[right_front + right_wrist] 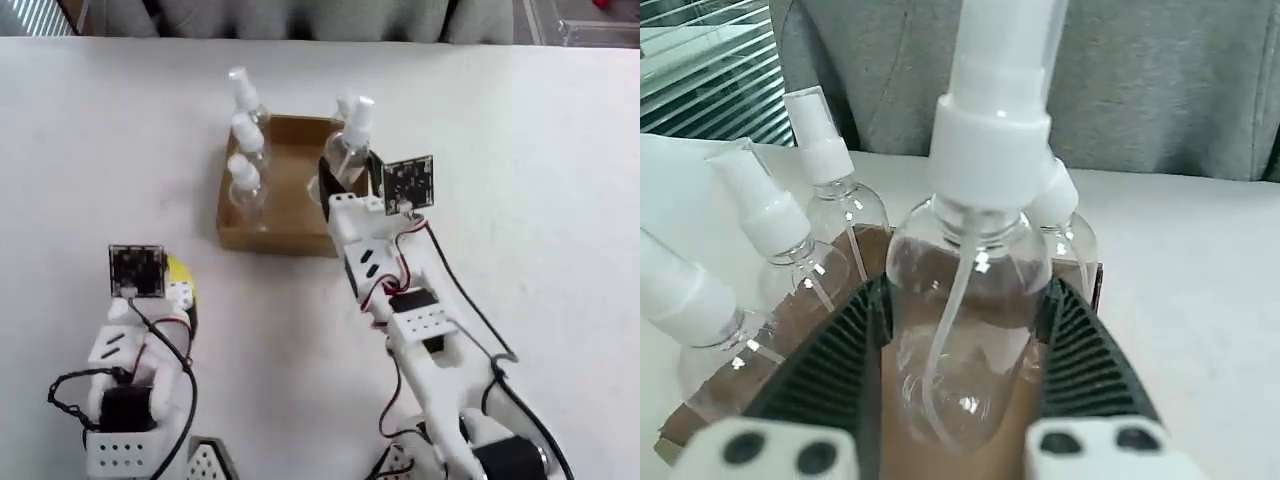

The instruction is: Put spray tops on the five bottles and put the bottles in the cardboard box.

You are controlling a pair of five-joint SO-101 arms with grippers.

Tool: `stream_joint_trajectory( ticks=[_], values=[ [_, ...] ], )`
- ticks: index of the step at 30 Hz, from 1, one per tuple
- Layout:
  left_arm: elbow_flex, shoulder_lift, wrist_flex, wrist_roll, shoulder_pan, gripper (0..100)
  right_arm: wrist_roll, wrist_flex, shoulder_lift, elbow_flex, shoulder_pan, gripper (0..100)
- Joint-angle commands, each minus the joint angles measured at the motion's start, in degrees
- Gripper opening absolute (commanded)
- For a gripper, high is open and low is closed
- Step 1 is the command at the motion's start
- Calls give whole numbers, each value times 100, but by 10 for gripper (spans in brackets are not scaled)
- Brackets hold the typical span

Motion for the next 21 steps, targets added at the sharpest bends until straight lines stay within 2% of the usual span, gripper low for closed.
stream_joint_trajectory(
  ticks=[1, 6, 17, 21],
  values=[
    [-9, -48, 88, -255, -242, 22, 132, -690, 426, -369, 57, 15],
    [-9, -48, 325, -1231, -224, 21, 457, -1473, 1200, -387, 22, 15],
    [-9, -48, 325, -1240, -233, 21, 475, -1763, 2413, -949, 224, 15],
    [-9, -48, 325, -1248, -224, 21, 853, -1763, 2598, -976, 268, 15]
  ],
)
